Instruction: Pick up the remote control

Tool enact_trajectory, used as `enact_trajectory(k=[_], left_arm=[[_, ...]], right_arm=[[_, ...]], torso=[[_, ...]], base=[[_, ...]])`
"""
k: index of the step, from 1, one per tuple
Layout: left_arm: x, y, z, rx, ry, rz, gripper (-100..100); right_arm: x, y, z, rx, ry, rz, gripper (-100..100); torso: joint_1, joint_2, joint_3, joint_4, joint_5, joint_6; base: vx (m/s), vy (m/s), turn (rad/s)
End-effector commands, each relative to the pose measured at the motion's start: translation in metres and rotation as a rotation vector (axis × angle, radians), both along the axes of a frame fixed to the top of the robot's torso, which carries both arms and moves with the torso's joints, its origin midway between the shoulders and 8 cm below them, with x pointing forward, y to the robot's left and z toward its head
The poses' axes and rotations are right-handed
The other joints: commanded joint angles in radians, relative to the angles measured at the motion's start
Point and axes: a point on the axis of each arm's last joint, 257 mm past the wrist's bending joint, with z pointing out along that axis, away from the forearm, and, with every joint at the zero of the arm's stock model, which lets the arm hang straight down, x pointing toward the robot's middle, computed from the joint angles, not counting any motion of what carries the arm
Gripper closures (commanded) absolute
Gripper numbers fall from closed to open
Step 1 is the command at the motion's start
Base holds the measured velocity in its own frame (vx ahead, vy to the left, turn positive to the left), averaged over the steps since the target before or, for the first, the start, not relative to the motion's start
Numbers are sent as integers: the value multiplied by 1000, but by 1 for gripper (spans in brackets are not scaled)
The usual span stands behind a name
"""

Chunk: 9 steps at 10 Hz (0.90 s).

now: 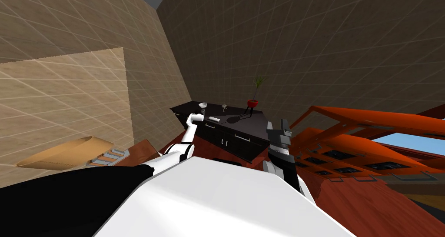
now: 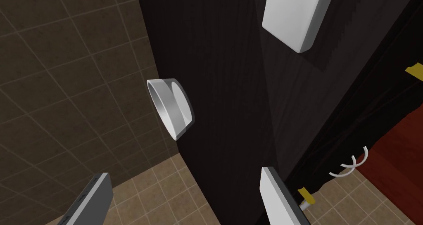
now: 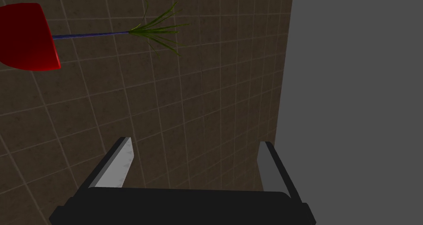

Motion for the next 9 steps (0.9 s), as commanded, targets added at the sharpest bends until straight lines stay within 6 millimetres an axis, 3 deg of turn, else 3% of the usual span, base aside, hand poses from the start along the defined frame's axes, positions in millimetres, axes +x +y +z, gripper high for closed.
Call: enact_trajectory(k=[1, 5, 6, 8, 9], left_arm=[[-2, 1, -9, -10, 35, 7, -100], [5, -3, -25, -72, 152, 15, -100], [0, -1, -35, -79, 188, 24, -100], [3, -5, -36, -106, 232, 24, -100], [-3, -3, -49, -114, 273, 35, -100]], right_arm=[[0, 0, 0, 0, 0, 0, 0], [0, 0, 0, 0, 0, 0, 0], [0, 0, 0, 0, 0, 0, 0], [0, 0, 0, 0, 0, 0, 0], [0, 0, 0, 0, 0, 0, 0]], torso=[[0, 0, 0, 0, 0, 0], [0, 0, 0, 0, 0, 0], [0, 0, 0, 0, 0, 1], [0, 0, 0, 0, 0, 0], [0, 0, 0, 0, 0, 1]], base=[[6, 9, 9], [13, 14, -71], [19, 15, -81], [14, 13, -58], [20, 21, -84]])
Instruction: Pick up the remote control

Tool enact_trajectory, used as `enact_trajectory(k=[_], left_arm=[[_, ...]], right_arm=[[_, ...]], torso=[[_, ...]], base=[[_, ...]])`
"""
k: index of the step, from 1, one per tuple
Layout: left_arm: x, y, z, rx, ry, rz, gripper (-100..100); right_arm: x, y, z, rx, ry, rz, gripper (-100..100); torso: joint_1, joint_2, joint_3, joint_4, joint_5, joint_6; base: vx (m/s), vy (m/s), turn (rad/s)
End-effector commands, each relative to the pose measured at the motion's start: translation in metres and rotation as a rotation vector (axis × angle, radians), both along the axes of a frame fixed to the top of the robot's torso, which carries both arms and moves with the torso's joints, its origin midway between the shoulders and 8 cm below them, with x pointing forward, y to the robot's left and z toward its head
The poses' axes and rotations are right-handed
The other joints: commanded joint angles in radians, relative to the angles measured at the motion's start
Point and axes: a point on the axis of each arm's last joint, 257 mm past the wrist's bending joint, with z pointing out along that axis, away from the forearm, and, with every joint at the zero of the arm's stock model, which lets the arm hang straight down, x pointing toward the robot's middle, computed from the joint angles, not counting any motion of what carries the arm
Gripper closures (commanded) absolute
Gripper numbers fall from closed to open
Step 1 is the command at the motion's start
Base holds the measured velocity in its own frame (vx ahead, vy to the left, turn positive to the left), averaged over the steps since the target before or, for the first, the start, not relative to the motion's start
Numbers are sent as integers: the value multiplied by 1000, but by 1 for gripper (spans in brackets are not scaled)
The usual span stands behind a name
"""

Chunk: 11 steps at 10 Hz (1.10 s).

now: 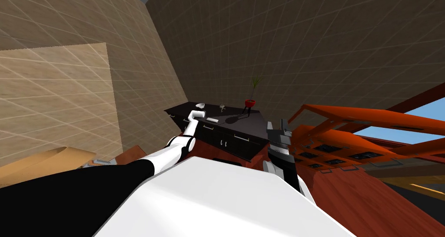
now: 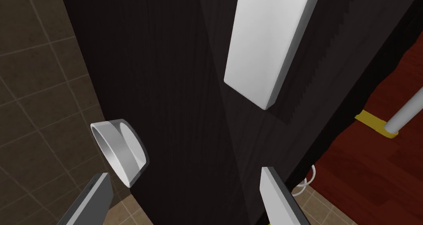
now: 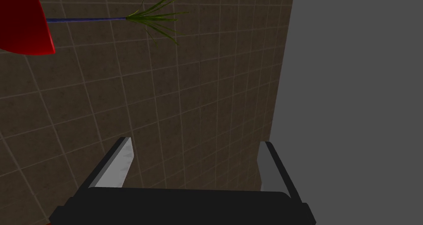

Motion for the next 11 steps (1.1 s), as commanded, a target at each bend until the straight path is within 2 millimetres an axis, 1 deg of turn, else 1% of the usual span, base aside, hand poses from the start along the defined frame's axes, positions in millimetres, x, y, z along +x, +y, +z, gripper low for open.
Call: enact_trajectory(k=[1, 2, 3, 4, 5, 6, 7, 9, 10, 11], left_arm=[[0, -4, -5, -31, 53, 3, -100], [-8, -2, -18, -39, 99, 13, -100], [-11, -2, -21, -42, 115, 16, -100], [-10, -5, -18, -66, 147, 16, -100], [-18, -4, -32, -74, 196, 28, -100], [-18, -6, -32, -99, 228, 30, -100], [-25, -5, -40, -104, 262, 38, -100], [-31, -8, -42, -131, 319, 45, -100], [-39, -7, -50, -137, 352, 52, -100], [-41, -9, -48, -160, 385, 56, -100]], right_arm=[[0, 0, 0, 0, 0, 0, 0], [0, 0, 0, 0, 0, 0, 0], [0, 0, 0, 0, 0, 0, 0], [0, 0, 0, 0, 0, 0, 0], [0, 0, 0, 0, 0, 0, 0], [0, 0, 0, 0, 0, 0, 0], [0, 0, 0, 0, 0, 0, 0], [0, 0, 0, 0, 0, 0, 0], [0, 0, 0, 0, 0, 0, 0], [0, 0, 0, 0, 0, 0, 0]], torso=[[0, 0, 0, 0, 0, 0], [0, -1, 0, 0, 0, 1], [0, -1, 0, 0, 0, 0], [0, 0, 0, 0, 0, 0], [-1, 0, 0, 0, 0, 1], [-1, 0, 0, 0, 0, 0], [0, -1, 0, 0, 0, 0], [0, 0, 0, 0, 0, 0], [-1, 0, 0, 0, 0, 0], [0, 0, 0, 0, 0, 0]], base=[[32, 28, -140], [30, 23, -74], [11, 6, 12], [21, 10, -115], [25, 16, -96], [31, 28, -139], [31, 29, -84], [19, 10, -61], [27, 17, -96], [39, 33, -134]])
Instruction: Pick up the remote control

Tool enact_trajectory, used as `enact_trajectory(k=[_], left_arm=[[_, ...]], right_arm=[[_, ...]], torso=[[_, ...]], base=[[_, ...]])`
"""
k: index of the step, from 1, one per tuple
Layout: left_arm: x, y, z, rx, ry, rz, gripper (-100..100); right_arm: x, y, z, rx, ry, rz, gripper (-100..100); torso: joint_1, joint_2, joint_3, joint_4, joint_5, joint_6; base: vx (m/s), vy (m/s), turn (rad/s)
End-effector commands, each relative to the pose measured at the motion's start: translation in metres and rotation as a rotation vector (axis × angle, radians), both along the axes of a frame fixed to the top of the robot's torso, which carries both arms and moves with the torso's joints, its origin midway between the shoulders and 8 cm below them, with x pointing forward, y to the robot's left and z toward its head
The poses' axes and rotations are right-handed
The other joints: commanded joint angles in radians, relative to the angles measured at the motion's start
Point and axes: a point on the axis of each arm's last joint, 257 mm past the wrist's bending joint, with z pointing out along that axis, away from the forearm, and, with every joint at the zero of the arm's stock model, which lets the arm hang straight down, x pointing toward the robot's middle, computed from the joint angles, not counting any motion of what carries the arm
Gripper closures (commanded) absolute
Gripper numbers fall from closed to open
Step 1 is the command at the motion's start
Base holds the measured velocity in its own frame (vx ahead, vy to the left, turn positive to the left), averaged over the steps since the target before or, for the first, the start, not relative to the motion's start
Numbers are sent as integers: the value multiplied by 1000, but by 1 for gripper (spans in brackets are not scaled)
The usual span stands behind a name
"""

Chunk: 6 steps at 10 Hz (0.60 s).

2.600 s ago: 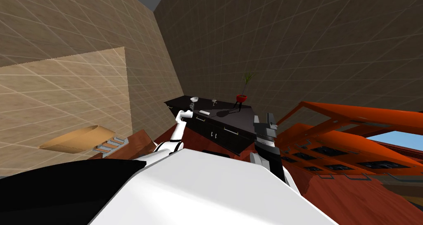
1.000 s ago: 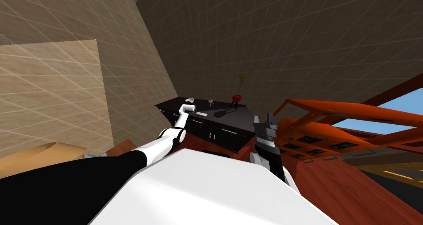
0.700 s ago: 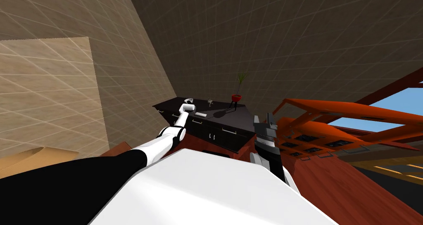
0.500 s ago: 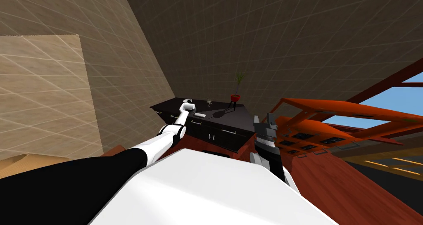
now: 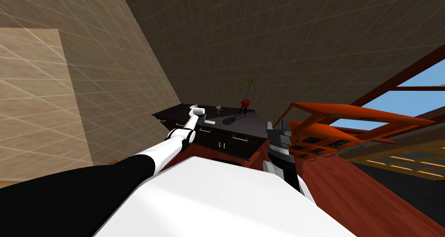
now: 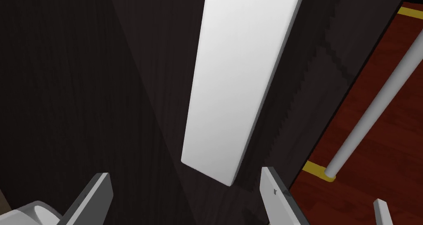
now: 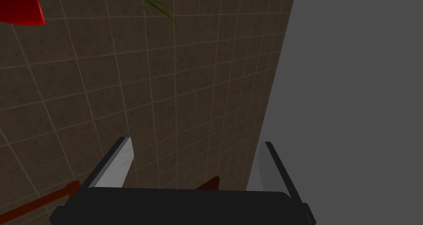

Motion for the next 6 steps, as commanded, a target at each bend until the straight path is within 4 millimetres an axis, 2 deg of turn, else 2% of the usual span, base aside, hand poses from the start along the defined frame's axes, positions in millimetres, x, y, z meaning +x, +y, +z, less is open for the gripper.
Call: enact_trajectory(k=[1, 6], left_arm=[[-12, 0, -9, -20, 66, 12, -100], [-46, -6, -22, -97, 250, 49, -100]], right_arm=[[0, 0, 0, 0, 0, 0, 0], [0, 0, 0, 0, 0, 0, 0]], torso=[[0, 0, 0, 0, 0, 0], [-1, 0, 0, 0, 0, -1]], base=[[40, 29, -69], [38, 18, -97]])
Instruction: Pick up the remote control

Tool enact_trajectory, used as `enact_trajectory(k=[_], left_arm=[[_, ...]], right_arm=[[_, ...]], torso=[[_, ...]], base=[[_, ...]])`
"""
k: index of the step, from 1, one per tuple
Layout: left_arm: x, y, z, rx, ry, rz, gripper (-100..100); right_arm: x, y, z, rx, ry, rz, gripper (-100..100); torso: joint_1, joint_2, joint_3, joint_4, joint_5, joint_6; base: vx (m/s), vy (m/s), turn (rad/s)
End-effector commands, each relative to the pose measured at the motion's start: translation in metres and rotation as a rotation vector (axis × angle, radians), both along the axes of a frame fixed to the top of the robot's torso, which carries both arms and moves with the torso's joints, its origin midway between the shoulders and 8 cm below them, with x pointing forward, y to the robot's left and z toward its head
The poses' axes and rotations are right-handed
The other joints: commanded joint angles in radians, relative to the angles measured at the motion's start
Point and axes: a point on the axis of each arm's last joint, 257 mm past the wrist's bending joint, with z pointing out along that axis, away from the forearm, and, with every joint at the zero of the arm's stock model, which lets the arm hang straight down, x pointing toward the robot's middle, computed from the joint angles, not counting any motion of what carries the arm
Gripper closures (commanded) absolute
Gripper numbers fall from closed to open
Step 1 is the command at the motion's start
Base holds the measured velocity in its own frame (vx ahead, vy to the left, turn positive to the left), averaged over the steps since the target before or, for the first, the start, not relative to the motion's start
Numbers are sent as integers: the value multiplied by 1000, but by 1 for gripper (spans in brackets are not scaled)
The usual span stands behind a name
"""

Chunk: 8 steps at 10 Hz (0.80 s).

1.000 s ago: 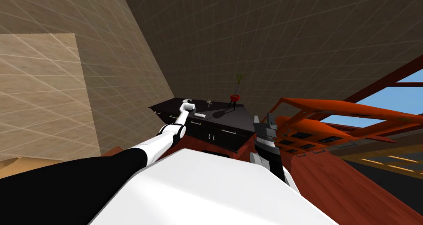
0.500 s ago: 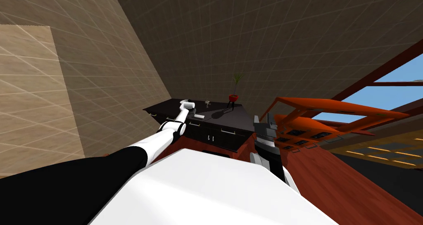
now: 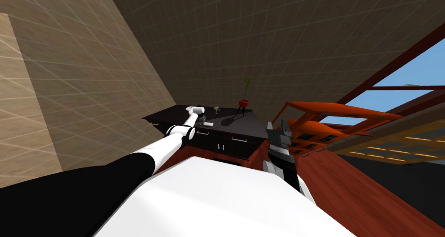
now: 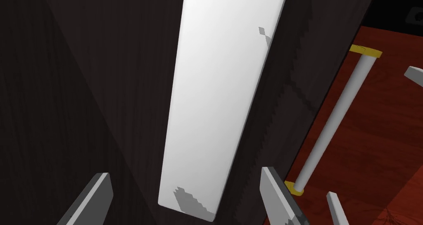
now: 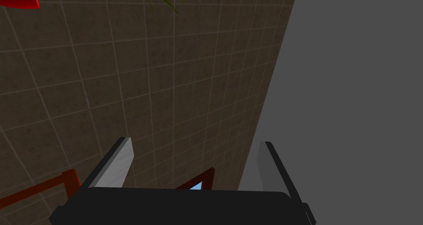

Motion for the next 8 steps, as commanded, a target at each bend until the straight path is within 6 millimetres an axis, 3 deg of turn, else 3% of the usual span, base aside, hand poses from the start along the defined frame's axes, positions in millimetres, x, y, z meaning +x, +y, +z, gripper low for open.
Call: enact_trajectory(k=[1, 6, 8], left_arm=[[-8, -1, -4, -15, 42, 9, -100], [-44, -8, -12, -85, 208, 47, -100], [-49, -9, -13, -94, 228, 51, -100]], right_arm=[[0, 0, 0, 0, 0, 0, 0], [0, 0, 0, 0, 0, 0, 0], [0, 0, 0, 0, 0, 0, 0]], torso=[[0, 0, 0, 0, 0, 0], [0, 0, 0, 0, 0, 0], [0, 0, 0, 0, 0, -1]], base=[[32, 15, -63], [36, 22, -96], [23, 16, -37]])
